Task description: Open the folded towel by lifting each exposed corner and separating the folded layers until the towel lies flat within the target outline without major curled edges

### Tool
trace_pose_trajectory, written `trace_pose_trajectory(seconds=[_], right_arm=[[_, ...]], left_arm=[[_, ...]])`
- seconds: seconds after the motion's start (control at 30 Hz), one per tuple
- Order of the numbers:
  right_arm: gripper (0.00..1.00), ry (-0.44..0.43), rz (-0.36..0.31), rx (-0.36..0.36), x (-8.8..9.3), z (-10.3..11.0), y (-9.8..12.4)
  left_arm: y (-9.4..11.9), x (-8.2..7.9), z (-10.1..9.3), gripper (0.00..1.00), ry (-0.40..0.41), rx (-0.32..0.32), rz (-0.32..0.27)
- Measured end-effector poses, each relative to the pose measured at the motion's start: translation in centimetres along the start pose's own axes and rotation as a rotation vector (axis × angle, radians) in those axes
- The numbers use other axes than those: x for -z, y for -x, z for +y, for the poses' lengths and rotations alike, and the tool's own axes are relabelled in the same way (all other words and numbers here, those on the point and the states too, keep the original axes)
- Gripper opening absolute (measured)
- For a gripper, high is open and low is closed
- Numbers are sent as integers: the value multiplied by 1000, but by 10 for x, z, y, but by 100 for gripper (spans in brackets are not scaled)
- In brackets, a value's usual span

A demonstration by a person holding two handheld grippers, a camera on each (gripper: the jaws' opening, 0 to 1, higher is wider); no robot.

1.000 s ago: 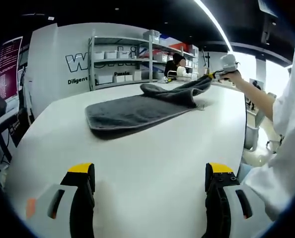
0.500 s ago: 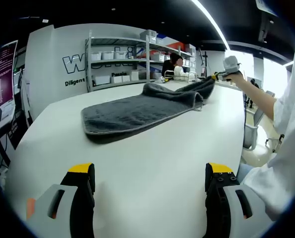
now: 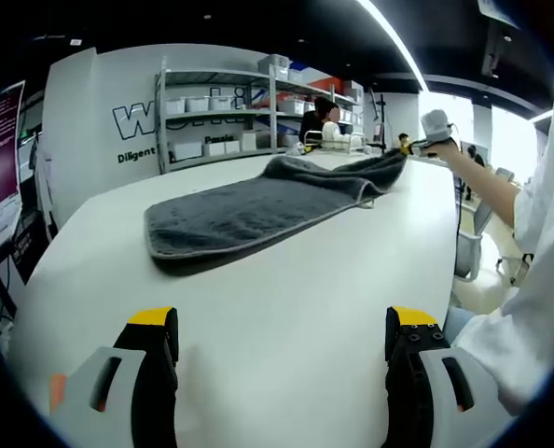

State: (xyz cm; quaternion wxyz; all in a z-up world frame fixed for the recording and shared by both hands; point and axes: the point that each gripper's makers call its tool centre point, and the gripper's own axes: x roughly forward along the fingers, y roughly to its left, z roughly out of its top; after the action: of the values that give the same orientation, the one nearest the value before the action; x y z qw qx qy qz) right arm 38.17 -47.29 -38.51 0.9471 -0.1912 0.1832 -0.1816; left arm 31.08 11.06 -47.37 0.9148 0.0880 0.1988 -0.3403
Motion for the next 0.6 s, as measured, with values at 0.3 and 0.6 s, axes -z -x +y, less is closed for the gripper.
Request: trace_pose_trajectory(seconds=[0.3, 0.6], right_arm=[[0, -23, 25, 12, 18, -10, 3], [0, -39, 45, 4, 33, -13, 3]], left_arm=[[-7, -4, -7, 91, -12, 14, 4], [-12, -7, -11, 91, -18, 21, 9]])
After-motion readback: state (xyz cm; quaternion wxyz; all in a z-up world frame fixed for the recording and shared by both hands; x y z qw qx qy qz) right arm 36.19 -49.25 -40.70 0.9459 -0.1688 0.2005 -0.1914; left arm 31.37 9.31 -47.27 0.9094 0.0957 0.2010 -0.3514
